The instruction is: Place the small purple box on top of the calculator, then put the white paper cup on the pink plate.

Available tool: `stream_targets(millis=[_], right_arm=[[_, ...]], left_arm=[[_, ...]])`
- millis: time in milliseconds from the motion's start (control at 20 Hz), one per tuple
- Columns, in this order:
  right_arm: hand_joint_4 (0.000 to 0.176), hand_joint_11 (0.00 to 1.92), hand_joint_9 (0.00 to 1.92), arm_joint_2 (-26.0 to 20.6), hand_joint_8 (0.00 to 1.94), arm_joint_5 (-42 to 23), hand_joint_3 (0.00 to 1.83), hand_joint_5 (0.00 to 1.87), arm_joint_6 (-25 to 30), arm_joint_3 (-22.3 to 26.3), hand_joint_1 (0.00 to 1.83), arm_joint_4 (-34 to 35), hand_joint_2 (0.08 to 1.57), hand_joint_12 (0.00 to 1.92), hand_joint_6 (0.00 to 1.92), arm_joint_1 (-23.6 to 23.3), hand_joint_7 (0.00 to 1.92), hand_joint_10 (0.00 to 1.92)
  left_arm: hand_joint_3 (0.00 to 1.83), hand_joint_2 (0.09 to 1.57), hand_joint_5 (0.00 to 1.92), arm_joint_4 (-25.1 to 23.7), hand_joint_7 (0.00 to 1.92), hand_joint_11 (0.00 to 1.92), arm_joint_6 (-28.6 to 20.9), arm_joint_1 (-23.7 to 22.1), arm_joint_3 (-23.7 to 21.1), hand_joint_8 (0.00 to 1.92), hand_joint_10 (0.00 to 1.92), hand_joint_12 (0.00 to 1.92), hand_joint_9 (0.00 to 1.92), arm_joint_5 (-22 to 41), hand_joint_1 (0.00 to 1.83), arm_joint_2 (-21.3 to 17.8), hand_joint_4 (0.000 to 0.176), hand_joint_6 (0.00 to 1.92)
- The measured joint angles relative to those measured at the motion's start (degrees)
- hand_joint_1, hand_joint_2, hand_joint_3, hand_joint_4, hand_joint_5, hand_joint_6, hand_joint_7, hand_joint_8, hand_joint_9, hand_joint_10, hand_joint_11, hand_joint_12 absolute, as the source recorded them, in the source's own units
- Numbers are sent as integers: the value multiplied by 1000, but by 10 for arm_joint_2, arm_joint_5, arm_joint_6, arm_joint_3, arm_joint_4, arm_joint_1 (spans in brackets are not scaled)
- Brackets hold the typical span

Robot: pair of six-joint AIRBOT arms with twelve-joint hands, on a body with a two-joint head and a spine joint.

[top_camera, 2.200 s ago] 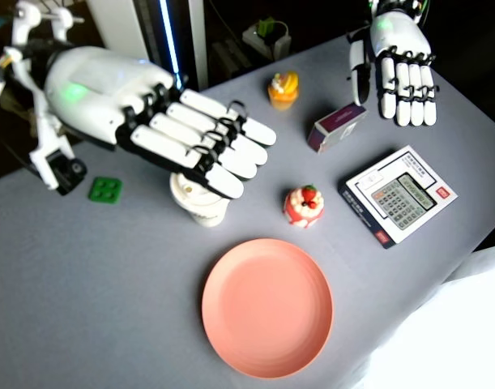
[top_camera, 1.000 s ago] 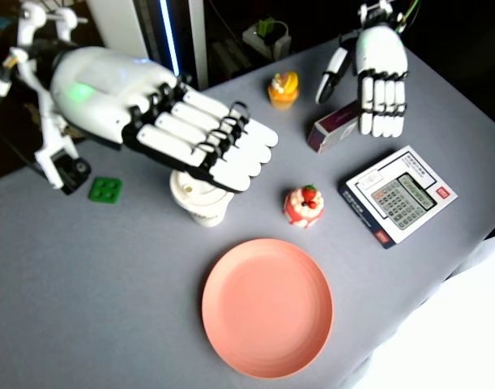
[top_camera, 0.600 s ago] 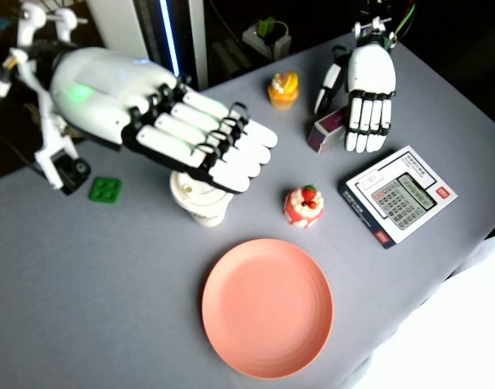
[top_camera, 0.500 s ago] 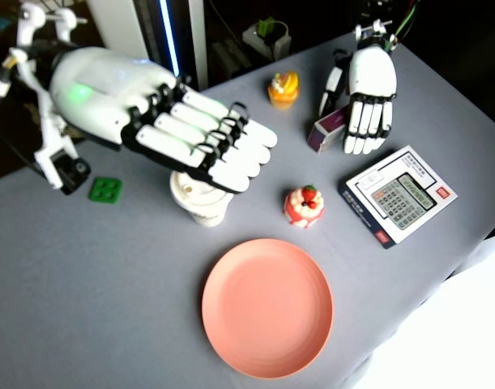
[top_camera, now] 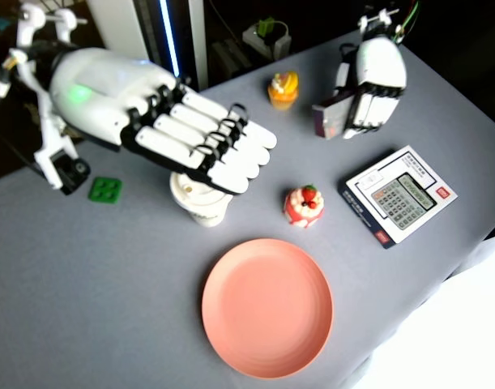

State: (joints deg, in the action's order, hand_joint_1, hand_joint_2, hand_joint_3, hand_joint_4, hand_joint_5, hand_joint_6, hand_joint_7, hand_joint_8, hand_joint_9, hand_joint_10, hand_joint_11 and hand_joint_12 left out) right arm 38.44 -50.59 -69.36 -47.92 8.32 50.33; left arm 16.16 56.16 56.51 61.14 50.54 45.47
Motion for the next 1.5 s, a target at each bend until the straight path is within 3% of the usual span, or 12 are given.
stream_targets(millis=[100,250,550,900,1050,1100,1150,1200,1350,1400,1450,1500], right_arm=[[0,0,0,0,0,0,6,0,0,0,149,0,1288,0,0,0,0,0],[0,0,0,0,0,0,5,0,0,0,137,1,1289,0,0,0,0,0],[0,0,0,5,0,0,3,0,0,-1,138,2,1287,0,0,0,0,0],[0,0,0,10,0,0,5,0,0,-4,142,2,1301,0,0,1,0,0],[0,0,0,11,0,1,1,0,0,-7,179,4,1294,0,0,1,0,0],[0,0,0,11,0,0,0,0,0,-7,169,2,1291,0,0,1,0,0],[0,0,0,11,0,0,0,0,0,-7,169,2,1291,0,0,1,0,0],[0,0,0,12,0,0,1,0,0,-7,156,2,1294,0,0,1,0,0],[0,0,0,12,0,1,2,0,0,-7,161,2,1297,0,0,1,0,0],[0,0,0,12,0,0,1,0,0,-7,170,2,1295,0,0,1,0,0],[0,0,0,12,0,0,1,0,0,-7,156,2,1296,0,0,1,0,0],[0,0,0,12,0,0,1,0,0,-7,156,2,1296,0,0,1,0,0]], left_arm=[[0,1224,765,24,817,883,4,-25,24,1527,1843,1921,805,0,1218,8,0,1088],[0,1184,824,58,893,739,6,-63,61,1328,1471,1867,815,-26,1215,31,0,1073],[0,1193,830,155,852,816,7,-111,141,1400,1451,1847,844,-89,1214,82,0,1038],[2,1232,791,234,682,484,91,-190,219,1429,1589,1710,702,-206,1324,152,0,1150],[2,1285,609,263,725,97,119,-196,232,1511,990,1684,428,-230,1141,155,0,1420],[0,1232,443,269,462,19,124,-196,234,833,804,1463,305,-233,1198,155,0,780],[0,1232,443,272,462,19,124,-196,235,833,804,1463,305,-235,1198,155,0,780],[0,1205,468,272,423,0,124,-196,236,166,367,1289,256,-240,1126,155,0,184],[0,1151,266,264,252,0,125,-196,236,1,120,1338,283,-243,950,158,0,2],[0,1135,185,263,172,0,125,-196,236,0,69,1201,198,-243,863,158,32,0],[0,1113,111,263,74,0,125,-196,235,0,14,872,82,-242,820,158,64,5],[0,1096,59,263,14,0,125,-196,235,0,2,422,16,-242,821,158,69,37]])
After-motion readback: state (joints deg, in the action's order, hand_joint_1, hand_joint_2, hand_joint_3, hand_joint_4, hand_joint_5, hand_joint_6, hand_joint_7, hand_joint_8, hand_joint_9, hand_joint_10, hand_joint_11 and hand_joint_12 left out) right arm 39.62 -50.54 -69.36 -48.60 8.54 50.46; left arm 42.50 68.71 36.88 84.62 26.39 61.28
